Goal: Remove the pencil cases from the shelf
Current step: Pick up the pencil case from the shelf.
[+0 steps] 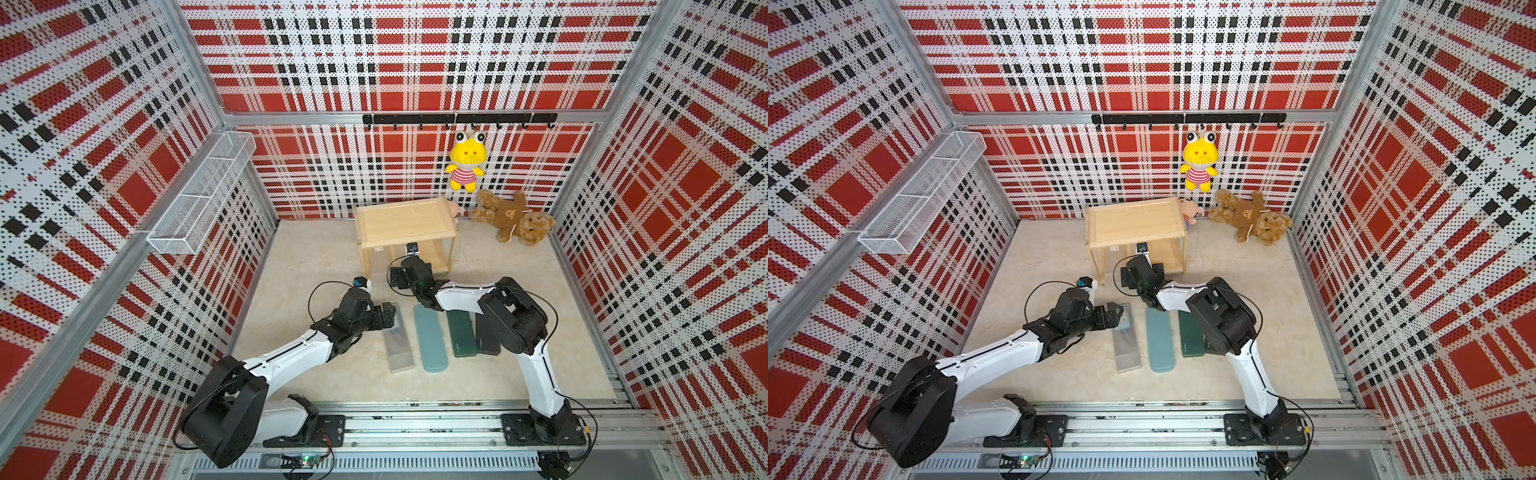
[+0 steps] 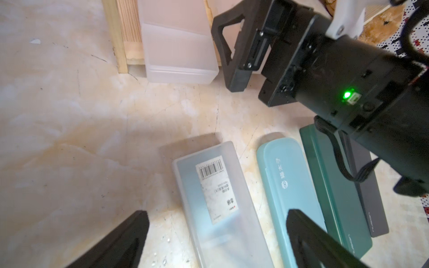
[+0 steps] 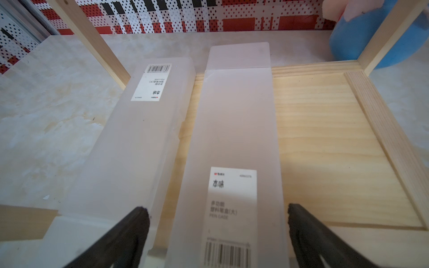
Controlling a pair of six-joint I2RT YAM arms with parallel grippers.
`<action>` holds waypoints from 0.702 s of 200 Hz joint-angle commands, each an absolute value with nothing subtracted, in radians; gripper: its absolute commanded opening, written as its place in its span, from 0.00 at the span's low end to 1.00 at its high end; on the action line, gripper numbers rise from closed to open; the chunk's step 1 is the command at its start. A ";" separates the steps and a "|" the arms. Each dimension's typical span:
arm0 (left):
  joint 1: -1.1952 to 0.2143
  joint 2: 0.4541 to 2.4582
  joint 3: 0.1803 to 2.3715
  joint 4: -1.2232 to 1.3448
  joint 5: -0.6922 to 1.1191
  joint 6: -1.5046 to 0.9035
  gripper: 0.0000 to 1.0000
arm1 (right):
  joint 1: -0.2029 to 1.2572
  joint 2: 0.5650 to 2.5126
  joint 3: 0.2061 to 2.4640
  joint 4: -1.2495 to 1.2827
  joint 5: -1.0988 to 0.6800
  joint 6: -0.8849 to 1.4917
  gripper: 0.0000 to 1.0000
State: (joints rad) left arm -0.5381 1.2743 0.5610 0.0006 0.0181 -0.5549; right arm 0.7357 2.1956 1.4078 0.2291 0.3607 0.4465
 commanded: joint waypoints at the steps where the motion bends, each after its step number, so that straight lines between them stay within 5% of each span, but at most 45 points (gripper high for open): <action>1: -0.530 1.264 0.571 -0.016 0.013 -0.538 0.99 | 0.727 2.222 1.439 0.173 0.368 0.457 1.00; 49: -0.526 1.261 0.566 -0.016 0.014 -0.538 0.99 | 0.706 2.242 1.466 0.122 0.330 0.479 0.90; 91: -0.519 1.250 0.558 -0.017 0.014 -0.540 0.99 | 0.706 2.227 1.452 0.119 0.339 0.482 0.61; 140: -0.517 1.248 0.557 -0.017 0.013 -0.539 0.99 | 0.706 2.161 1.395 0.087 0.356 0.492 0.52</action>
State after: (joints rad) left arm -0.5232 1.2671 0.5610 -0.0093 0.0181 -0.5522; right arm 0.7105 2.2105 1.4322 0.1570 0.3447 0.4728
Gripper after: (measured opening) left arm 0.991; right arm 0.747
